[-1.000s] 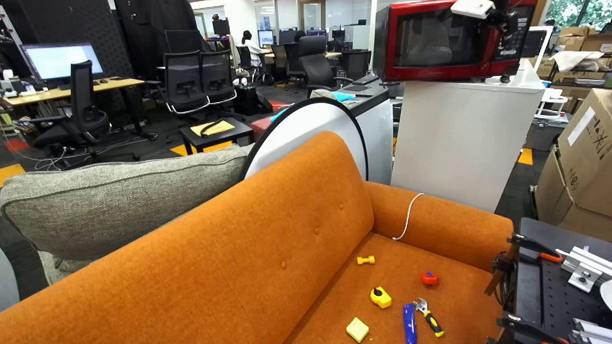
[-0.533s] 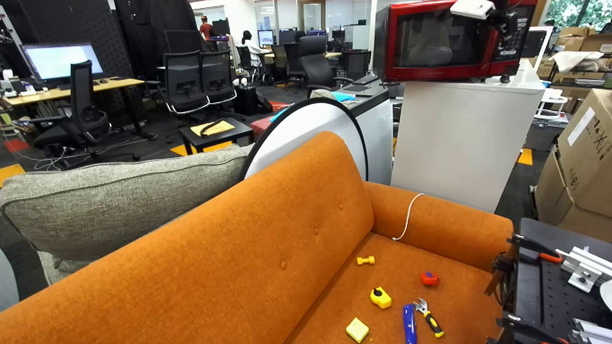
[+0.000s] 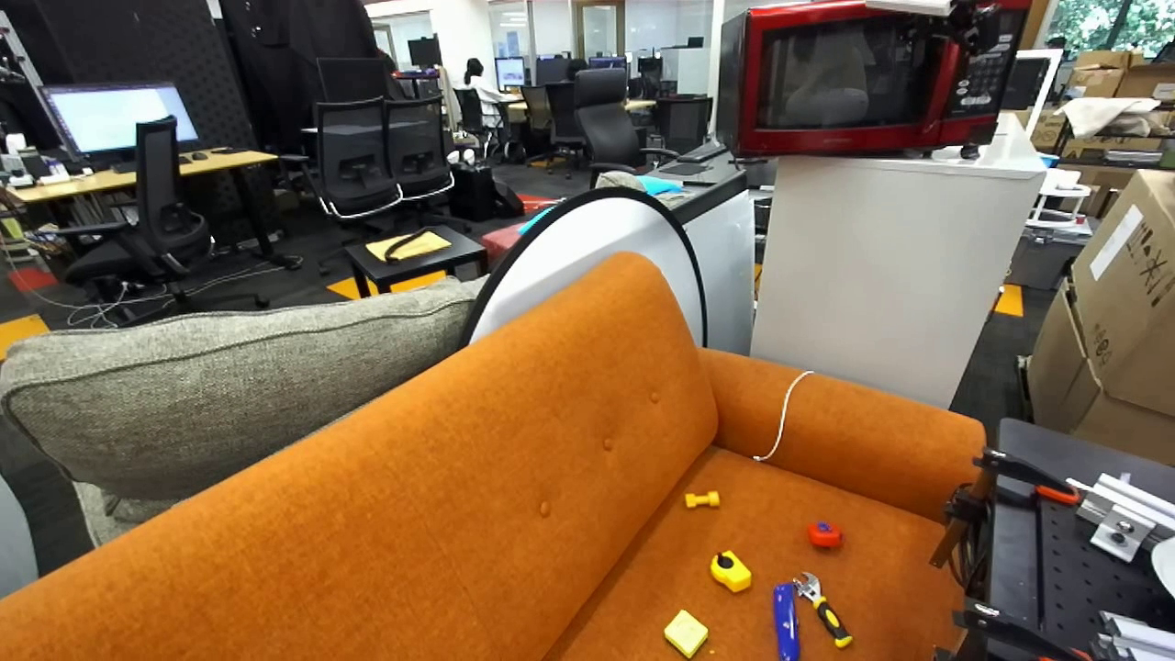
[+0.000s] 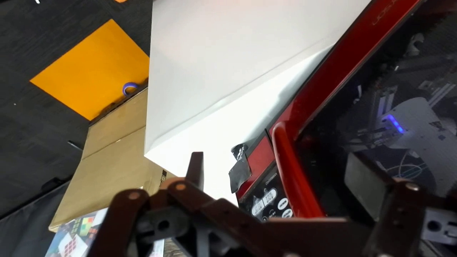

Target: Close the microwave

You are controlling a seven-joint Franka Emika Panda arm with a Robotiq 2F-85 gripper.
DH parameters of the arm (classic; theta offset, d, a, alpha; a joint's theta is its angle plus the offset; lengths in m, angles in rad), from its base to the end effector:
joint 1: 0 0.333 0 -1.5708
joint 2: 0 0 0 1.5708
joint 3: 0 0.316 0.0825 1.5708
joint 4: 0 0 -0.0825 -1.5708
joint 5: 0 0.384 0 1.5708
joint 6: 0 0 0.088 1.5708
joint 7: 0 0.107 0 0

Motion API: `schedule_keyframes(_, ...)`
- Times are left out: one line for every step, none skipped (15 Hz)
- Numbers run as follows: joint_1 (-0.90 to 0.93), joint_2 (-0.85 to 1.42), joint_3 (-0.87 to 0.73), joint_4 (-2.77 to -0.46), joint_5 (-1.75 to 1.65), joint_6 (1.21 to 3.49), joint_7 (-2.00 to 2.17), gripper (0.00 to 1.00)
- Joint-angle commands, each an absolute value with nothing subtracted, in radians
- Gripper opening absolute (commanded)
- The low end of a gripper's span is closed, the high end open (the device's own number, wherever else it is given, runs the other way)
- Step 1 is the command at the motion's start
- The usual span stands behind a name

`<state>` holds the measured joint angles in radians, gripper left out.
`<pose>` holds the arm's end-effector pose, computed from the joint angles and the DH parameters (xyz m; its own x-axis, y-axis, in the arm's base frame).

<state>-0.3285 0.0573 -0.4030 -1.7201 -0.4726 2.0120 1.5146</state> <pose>0.4353 -0.4192 0.5718 -0.4710 -0.7429 0.4756 -0.8768 0.4534 -0.1602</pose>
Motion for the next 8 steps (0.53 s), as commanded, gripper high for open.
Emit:
schedule_keyframes(-0.337,0.069,-0.394,-1.707,-0.471,2.009,1.512,1.00)
schedule_keyframes(-0.336,0.071,-0.392,-1.702,-0.470,2.008,1.512,1.00)
schedule_keyframes(-0.336,0.070,-0.392,-1.698,-0.470,2.008,1.512,1.00)
schedule_keyframes(-0.336,0.069,-0.392,-1.697,-0.470,2.008,1.512,1.00)
schedule_keyframes(-0.336,0.069,-0.392,-1.696,-0.470,2.008,1.512,1.00)
schedule_keyframes(-0.336,0.069,-0.392,-1.696,-0.470,2.008,1.512,1.00)
schedule_keyframes(-0.336,0.069,-0.392,-1.696,-0.470,2.008,1.512,1.00)
schedule_keyframes(-0.336,0.069,-0.392,-1.696,-0.470,2.008,1.512,1.00)
